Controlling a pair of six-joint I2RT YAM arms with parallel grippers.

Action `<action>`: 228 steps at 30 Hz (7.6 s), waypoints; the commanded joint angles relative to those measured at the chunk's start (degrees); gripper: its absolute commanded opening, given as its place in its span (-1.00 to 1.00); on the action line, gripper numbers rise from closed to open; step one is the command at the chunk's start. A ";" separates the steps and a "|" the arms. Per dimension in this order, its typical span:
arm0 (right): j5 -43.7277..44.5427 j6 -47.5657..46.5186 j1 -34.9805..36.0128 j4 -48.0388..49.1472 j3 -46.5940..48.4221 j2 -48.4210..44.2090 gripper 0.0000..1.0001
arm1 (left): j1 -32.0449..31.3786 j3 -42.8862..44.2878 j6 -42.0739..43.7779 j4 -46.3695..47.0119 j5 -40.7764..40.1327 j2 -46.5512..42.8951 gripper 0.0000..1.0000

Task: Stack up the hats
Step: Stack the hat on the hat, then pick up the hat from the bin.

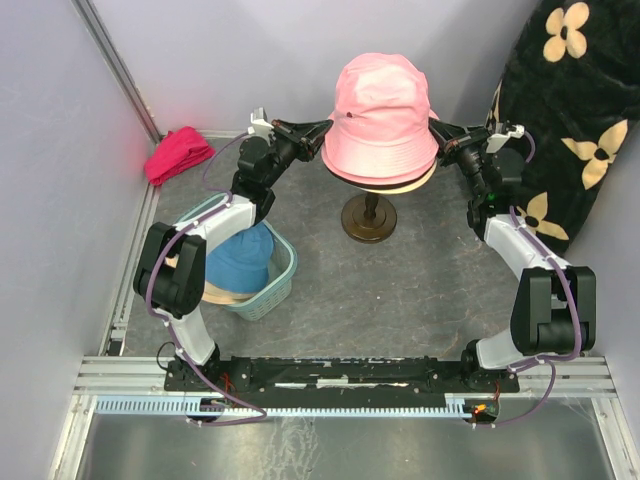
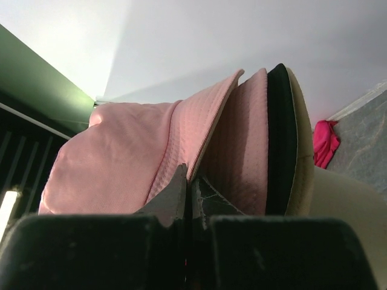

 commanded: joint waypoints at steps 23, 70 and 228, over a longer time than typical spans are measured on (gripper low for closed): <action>-0.31 -7.17 -2.01 -13.93 0.59 -4.27 0.02 | 1.09 -0.94 7.59 -14.84 -3.27 -2.78 -0.11; 4.91 -42.58 -5.88 -54.94 53.13 -9.80 0.20 | 4.64 12.99 32.16 -56.55 -37.61 -33.51 0.17; 25.59 -78.36 58.73 -64.84 61.85 17.62 -0.97 | 4.72 -7.42 21.21 -90.05 -54.31 -62.55 0.43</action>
